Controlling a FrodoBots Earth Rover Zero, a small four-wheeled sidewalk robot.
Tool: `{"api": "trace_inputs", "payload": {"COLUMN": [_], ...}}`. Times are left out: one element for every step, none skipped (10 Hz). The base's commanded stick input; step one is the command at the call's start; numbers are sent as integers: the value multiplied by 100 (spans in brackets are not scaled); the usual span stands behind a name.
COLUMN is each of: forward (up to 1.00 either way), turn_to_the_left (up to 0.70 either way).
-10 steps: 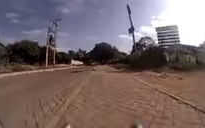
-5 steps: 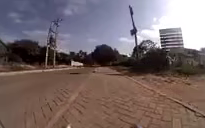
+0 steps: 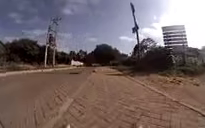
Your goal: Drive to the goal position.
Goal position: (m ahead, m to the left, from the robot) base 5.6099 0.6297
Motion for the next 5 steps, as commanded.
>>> {"api": "trace_inputs", "payload": {"forward": [70, 70, 70, 70, 70], "turn_to_the_left": [0, 0, 0, 0, 0]}}
